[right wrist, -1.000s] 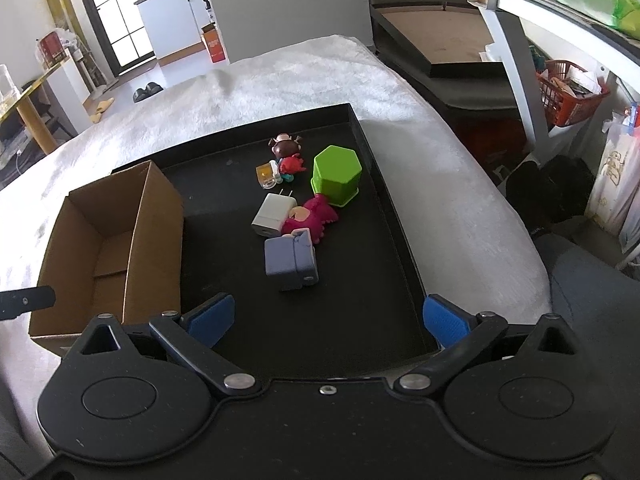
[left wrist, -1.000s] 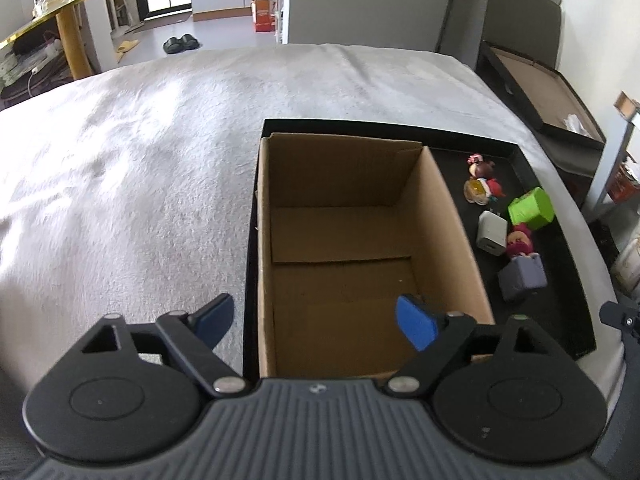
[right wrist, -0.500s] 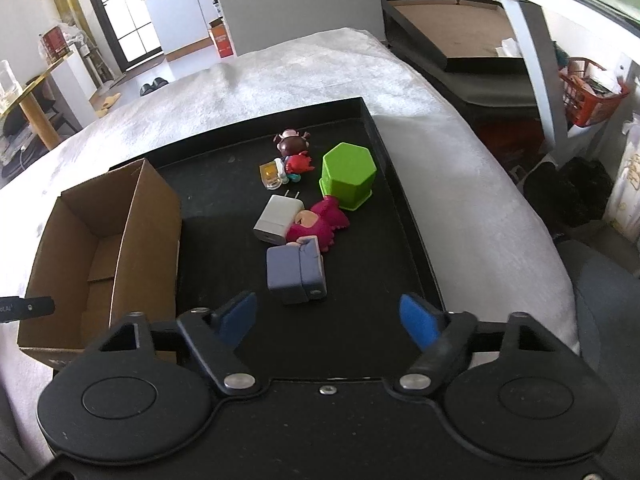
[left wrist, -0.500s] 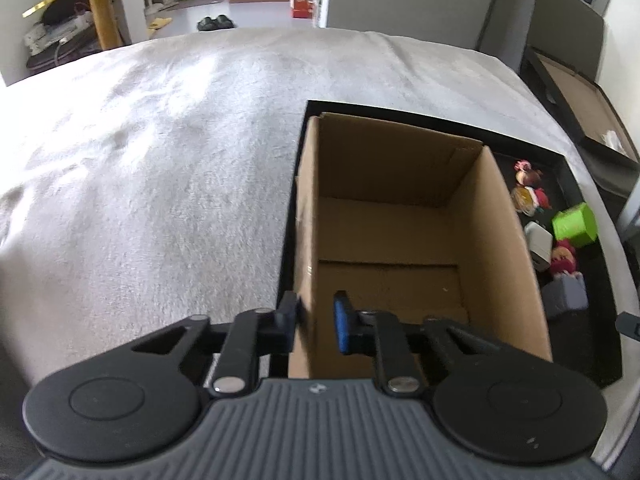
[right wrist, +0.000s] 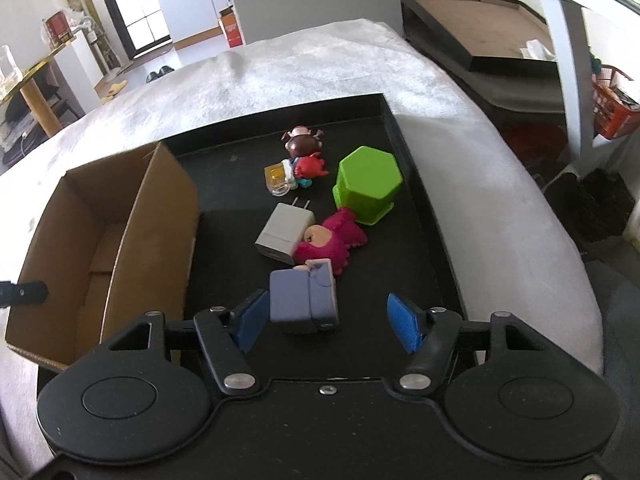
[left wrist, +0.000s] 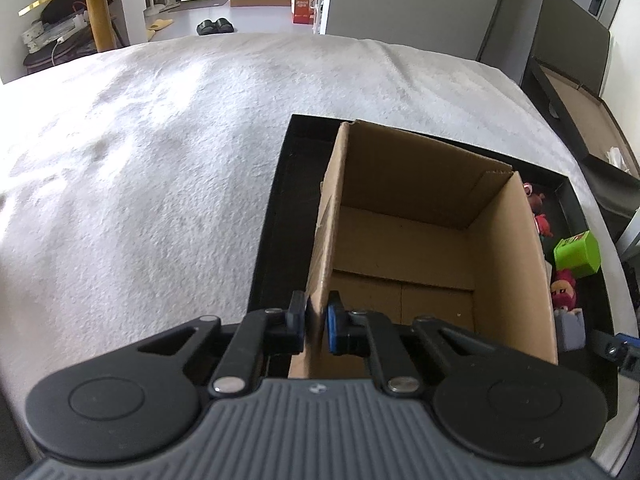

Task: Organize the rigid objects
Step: 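Grasp the lavender-blue block with the right gripper while the left gripper holds the box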

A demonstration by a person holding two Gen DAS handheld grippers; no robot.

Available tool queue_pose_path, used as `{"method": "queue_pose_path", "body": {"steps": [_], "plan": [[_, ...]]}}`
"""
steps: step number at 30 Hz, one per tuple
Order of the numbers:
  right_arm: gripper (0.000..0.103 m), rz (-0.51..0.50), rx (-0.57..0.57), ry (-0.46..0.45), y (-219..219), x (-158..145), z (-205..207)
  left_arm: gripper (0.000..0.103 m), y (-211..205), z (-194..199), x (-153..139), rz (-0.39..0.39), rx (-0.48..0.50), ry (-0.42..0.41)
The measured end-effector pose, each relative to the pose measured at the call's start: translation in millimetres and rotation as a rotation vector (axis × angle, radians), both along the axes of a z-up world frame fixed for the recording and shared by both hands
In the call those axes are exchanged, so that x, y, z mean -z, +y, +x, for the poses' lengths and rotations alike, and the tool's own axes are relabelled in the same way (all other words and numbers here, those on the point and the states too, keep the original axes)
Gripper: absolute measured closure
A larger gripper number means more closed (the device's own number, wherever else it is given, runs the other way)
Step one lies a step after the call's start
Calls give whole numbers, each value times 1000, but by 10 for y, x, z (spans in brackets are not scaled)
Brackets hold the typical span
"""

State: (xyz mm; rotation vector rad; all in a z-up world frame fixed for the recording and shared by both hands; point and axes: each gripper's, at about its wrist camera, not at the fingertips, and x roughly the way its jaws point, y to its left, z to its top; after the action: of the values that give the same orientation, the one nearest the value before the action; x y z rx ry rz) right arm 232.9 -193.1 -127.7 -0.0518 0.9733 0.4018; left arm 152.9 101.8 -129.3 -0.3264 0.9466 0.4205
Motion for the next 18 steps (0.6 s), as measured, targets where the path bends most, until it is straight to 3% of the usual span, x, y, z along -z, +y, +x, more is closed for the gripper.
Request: {"method": "queue_pose_path", "body": {"steps": [15,17,18], "plan": [[40,-156,-122,7,375,270,97,93,-51,-105,151,13,54,-32],[47,-193,-155,-4,423,309,101,93,-44,-124,152,8,59,-35],[57,-210,-169,0,442,332,108,93,-37,-135,157,5,59,-38]]}}
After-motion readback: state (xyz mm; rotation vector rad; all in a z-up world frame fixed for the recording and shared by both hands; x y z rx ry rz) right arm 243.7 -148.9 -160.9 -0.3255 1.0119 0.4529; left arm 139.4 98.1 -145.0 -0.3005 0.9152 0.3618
